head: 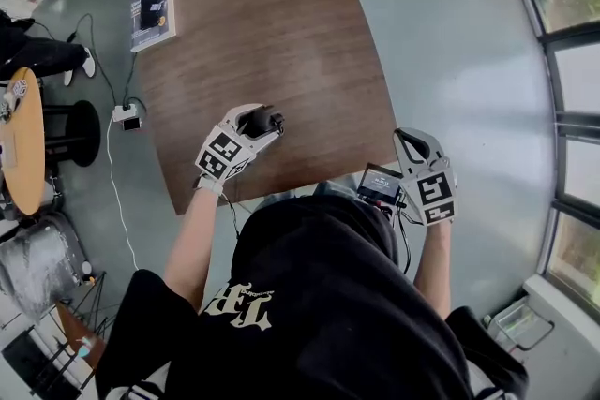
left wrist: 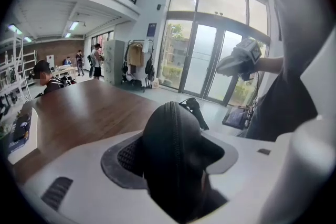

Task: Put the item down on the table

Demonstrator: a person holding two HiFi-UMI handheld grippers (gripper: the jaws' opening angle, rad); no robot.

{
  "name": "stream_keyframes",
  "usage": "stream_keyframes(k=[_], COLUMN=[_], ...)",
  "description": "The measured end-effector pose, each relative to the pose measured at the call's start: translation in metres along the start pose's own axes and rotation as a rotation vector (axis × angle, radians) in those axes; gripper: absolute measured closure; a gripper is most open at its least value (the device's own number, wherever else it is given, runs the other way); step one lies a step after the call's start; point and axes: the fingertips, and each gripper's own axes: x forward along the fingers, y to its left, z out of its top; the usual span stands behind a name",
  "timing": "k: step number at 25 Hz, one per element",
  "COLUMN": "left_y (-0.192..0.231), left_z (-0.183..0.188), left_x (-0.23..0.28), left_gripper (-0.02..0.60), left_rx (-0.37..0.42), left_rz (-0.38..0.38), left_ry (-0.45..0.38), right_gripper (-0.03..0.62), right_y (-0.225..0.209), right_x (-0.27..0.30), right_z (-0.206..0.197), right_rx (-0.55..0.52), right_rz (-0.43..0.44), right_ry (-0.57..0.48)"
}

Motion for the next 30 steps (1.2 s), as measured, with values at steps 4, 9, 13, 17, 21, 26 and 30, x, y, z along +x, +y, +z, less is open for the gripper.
stream_keyframes(k=[4,9,13,17,21,26,30], left_y=[0.012,0.027,0.038,0.046,0.049,0.048,0.046], left_z=[-0.016,-0.034,-0.056,-0.079,-0.098,-0.106,-0.108], left_x=[0.018,0.038,0.047,0.059,0.064,0.071,0.074], left_gripper=[0.307,0.307,0.307,0.307,0.307,0.307,0.307], left_rx=[-0.016,-0.031,-0.058,-0.008,0.047,0.1,0.123], left_rz=[0.043,0.109,0.186,0.261,0.314,0.338,0.361], left_ry=[0.075,0.135,0.211,0.32,0.417,0.459,0.459], right_gripper=[0.606,0.606,0.606,0.606,0.606,0.606,0.606], right_y=[-0.004,-0.005,0.006,0.01,0.017,0.02,0.026], right_x=[-0.005,-0.007,-0.001,0.002,-0.002,-0.008,-0.013], right_z=[-0.003,-0.007,-0.004,0.0,-0.004,-0.009,-0.013], right_rx=[0.004,0.004,-0.004,-0.008,-0.006,0.003,0.006], right_rz=[-0.011,-0.015,0.004,0.008,0.008,-0.005,-0.01], right_ry=[0.007,0.018,0.021,0.024,0.048,0.066,0.078])
